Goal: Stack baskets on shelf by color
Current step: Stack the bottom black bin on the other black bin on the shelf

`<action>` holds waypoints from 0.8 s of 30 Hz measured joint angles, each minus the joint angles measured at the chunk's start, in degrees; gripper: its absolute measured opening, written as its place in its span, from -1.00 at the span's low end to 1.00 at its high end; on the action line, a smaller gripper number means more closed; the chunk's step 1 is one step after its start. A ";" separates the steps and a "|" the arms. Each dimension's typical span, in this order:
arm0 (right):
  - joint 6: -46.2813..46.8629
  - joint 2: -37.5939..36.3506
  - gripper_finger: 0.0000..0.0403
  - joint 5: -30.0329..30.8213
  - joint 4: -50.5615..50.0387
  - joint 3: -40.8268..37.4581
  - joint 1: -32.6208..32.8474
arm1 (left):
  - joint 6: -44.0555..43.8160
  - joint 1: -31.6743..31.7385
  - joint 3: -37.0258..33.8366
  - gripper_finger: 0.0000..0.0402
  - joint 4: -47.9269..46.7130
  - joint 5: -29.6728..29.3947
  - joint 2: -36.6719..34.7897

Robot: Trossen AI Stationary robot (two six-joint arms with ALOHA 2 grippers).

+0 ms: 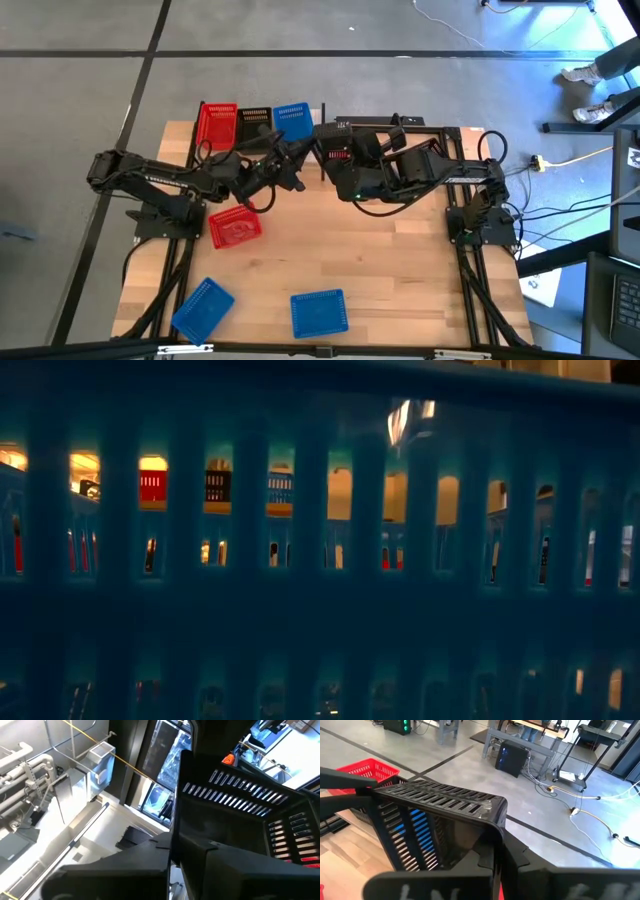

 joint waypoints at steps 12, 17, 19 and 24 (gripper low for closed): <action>0.04 -0.02 -0.92 -2.40 0.00 0.00 -0.14 | 0.12 0.00 0.00 -0.99 -0.25 -0.94 0.02; 0.14 -0.13 -0.80 -5.84 0.04 0.02 -1.01 | 0.14 0.07 0.00 -0.99 -0.34 -1.57 0.02; 0.22 -0.13 -0.78 -6.71 0.04 0.02 -1.23 | 0.19 0.06 0.00 -1.00 -0.36 -1.60 0.02; -0.90 -0.14 -0.70 -7.22 -0.13 0.02 -1.22 | 0.22 -0.39 0.00 -1.00 -2.28 -1.51 0.00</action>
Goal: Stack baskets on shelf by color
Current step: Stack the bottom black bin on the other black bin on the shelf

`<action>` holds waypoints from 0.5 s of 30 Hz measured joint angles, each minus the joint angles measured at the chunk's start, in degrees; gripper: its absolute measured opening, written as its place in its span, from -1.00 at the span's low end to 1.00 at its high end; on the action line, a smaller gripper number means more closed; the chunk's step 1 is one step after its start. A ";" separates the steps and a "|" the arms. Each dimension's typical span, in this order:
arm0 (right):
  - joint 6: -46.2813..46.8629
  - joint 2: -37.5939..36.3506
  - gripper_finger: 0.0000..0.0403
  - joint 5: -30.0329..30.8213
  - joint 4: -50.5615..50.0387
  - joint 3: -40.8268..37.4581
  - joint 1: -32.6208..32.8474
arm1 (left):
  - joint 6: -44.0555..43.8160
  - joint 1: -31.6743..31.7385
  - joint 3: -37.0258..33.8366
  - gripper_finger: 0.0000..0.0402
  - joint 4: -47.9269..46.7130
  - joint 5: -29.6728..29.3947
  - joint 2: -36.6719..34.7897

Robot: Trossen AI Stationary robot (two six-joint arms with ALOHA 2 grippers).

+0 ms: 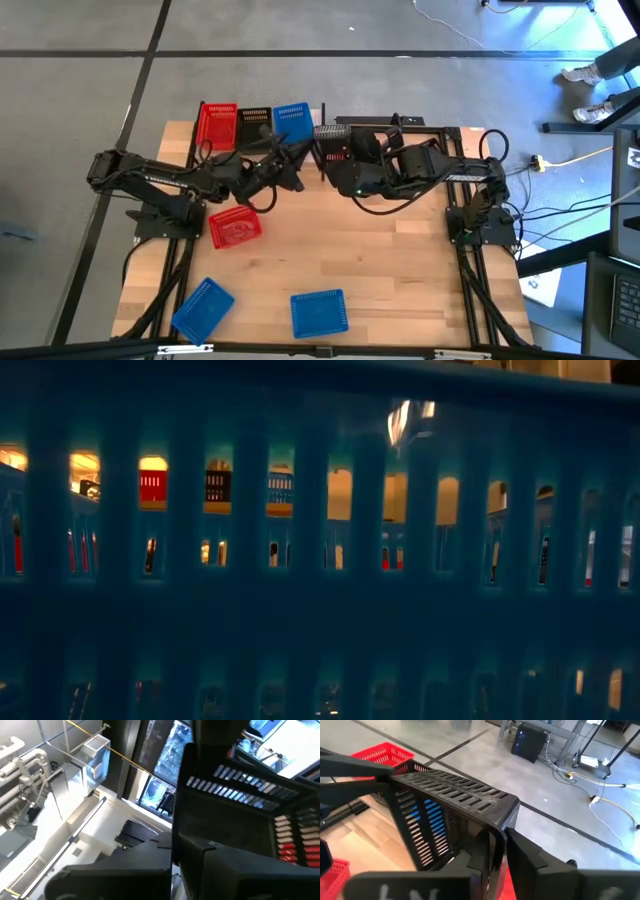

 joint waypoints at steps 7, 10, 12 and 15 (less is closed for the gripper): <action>-2.35 0.01 -0.45 -0.28 0.11 0.00 0.39 | -0.06 -0.84 0.00 -1.00 -1.07 0.24 0.02; -2.90 0.03 -0.36 -0.31 0.07 0.00 0.88 | -0.06 -1.39 0.00 -1.00 -1.07 -0.13 0.02; -5.06 0.03 -0.34 -0.64 -0.17 0.00 1.57 | -0.06 -1.83 0.00 -1.00 -1.05 -1.07 0.02; -6.72 0.03 -0.33 -0.60 -0.24 0.00 2.58 | -0.06 -2.55 0.00 -1.00 -1.05 -2.35 0.02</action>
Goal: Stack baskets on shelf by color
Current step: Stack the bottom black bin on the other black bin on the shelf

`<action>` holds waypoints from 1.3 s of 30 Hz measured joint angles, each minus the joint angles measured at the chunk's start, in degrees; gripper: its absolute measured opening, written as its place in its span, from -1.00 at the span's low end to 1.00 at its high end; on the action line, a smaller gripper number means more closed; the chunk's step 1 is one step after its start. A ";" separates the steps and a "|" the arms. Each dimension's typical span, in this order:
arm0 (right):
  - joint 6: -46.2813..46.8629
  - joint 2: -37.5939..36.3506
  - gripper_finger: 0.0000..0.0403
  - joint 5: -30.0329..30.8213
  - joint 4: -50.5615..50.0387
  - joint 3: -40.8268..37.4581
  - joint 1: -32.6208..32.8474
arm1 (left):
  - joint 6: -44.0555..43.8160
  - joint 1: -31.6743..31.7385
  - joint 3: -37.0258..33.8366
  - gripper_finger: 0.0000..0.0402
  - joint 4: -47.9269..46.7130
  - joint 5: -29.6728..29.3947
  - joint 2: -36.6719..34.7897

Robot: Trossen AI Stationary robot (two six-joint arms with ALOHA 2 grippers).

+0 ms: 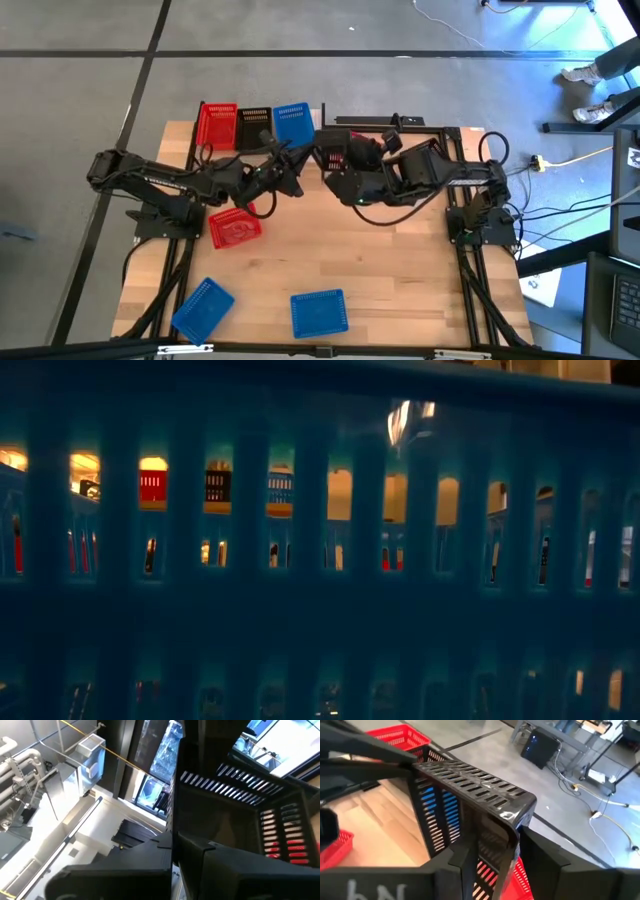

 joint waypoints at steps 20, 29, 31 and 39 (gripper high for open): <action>0.34 -1.14 -0.33 -2.02 -1.46 0.04 7.82 | 3.03 -5.14 0.00 -1.00 -0.01 -4.83 -2.70; 0.20 -2.40 -0.33 -1.58 -1.53 0.04 9.83 | 8.33 -7.20 1.51 -1.00 -9.17 -13.69 -10.03; 0.06 -2.40 -0.33 -1.54 -1.55 0.04 9.81 | 7.11 -7.20 4.00 -1.00 -16.59 -15.34 -11.28; -0.05 -2.40 -0.33 -1.37 -1.62 0.04 9.81 | -8.43 -5.83 19.63 -1.00 -46.40 -15.88 -14.95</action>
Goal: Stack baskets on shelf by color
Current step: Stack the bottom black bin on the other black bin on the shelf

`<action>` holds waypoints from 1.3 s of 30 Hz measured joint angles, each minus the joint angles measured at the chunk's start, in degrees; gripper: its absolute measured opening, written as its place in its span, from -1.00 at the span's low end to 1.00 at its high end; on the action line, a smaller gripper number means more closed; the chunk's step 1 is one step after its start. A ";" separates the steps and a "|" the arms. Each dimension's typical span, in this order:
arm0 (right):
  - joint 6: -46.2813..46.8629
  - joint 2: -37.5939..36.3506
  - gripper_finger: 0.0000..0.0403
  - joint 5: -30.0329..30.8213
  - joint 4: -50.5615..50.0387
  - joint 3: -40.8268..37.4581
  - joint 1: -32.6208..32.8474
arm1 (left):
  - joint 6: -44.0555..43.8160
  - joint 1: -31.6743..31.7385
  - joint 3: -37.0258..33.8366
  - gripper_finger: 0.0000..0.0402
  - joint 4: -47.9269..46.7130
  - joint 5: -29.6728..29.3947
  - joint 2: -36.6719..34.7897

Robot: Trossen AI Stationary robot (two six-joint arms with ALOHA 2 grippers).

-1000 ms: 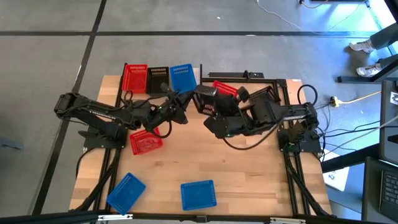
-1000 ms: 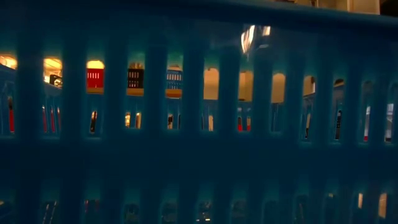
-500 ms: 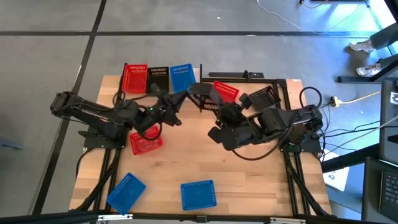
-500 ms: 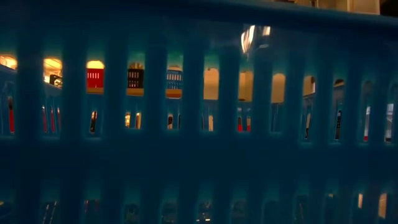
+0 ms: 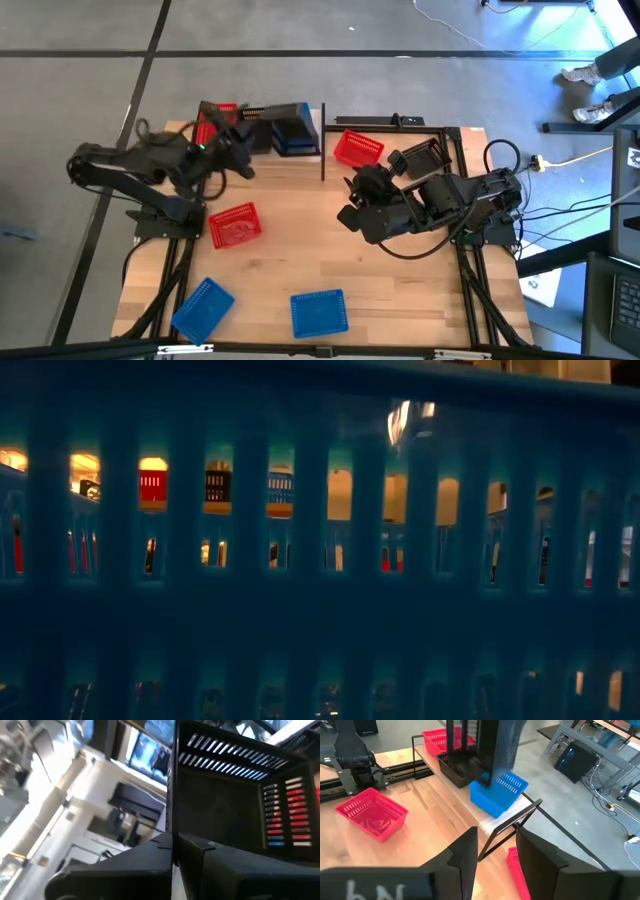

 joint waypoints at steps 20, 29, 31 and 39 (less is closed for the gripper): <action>-1.26 0.00 -0.33 0.09 -0.05 0.00 -0.04 | -38.11 19.44 36.71 -1.00 -63.38 30.35 3.25; -1.39 0.00 -0.33 0.07 -0.07 0.00 -0.15 | -36.81 32.69 36.71 -1.00 -66.45 46.91 9.24; -1.38 0.00 -0.33 0.07 -0.05 0.00 -0.15 | -36.28 36.43 36.71 -1.00 -66.61 50.75 11.14; -1.35 -0.02 -0.33 0.07 -0.05 0.00 -0.15 | -27.30 54.36 37.67 -1.00 -66.54 64.79 16.80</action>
